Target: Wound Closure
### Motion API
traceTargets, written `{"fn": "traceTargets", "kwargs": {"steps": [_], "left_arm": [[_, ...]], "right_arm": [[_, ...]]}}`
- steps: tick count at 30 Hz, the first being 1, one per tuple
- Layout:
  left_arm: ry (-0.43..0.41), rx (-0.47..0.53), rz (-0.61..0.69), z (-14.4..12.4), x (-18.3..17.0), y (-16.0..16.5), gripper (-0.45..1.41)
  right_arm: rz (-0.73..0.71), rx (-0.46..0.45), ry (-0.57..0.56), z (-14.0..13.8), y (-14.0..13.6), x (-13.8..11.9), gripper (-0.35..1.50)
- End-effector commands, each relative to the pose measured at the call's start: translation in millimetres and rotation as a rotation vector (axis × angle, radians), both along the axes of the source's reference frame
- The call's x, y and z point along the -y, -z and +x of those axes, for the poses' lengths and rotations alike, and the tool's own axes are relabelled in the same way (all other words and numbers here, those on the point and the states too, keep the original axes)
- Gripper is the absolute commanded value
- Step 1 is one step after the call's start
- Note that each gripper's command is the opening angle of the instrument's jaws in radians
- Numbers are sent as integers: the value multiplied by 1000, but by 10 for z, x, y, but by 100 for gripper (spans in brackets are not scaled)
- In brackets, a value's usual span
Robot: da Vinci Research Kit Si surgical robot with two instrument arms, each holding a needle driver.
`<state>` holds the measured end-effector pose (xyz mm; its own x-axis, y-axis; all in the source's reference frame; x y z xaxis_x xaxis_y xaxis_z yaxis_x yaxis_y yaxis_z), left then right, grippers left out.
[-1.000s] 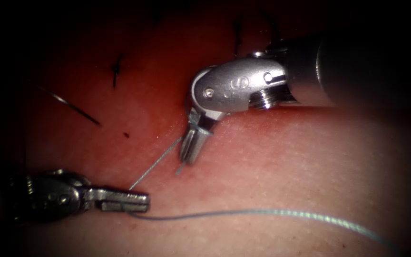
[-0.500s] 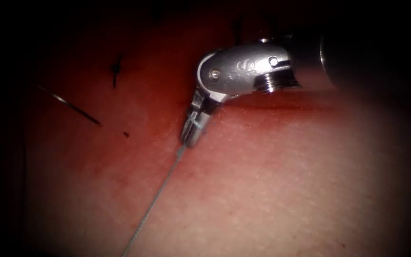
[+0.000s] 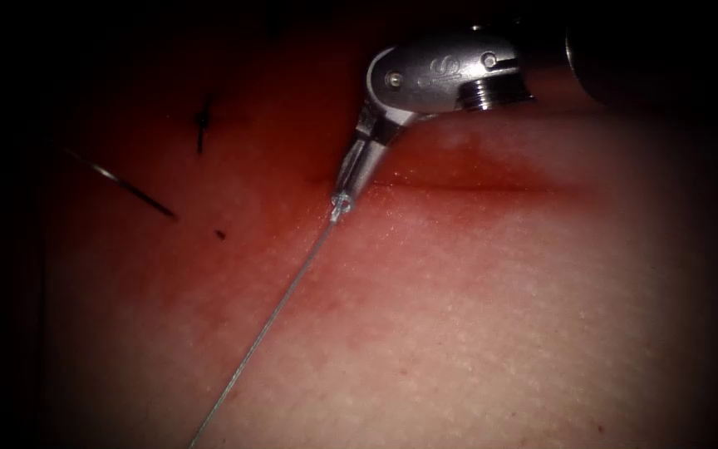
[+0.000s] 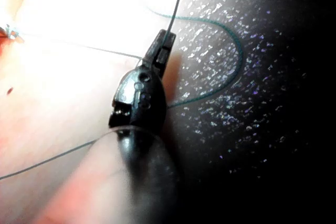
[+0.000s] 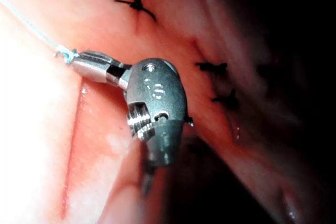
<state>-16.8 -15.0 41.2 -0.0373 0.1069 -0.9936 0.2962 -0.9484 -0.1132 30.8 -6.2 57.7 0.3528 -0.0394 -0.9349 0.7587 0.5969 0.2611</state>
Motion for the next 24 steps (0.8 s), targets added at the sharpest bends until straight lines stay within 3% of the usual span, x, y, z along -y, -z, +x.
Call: {"fn": "traceTargets", "kwargs": {"steps": [1,12,24], "left_arm": [[-1,-2,1,-8,5,-7,-45],[-3,-9,0,-17,32,5,-45],[-13,1,-5,-29,46,19,-45]], "right_arm": [[-7,2,-9,6,-9,-11,-35],[-16,44,-115,-7,-26,-34,-35],[78,107,-352,-33,-37,-49,-35]]}}
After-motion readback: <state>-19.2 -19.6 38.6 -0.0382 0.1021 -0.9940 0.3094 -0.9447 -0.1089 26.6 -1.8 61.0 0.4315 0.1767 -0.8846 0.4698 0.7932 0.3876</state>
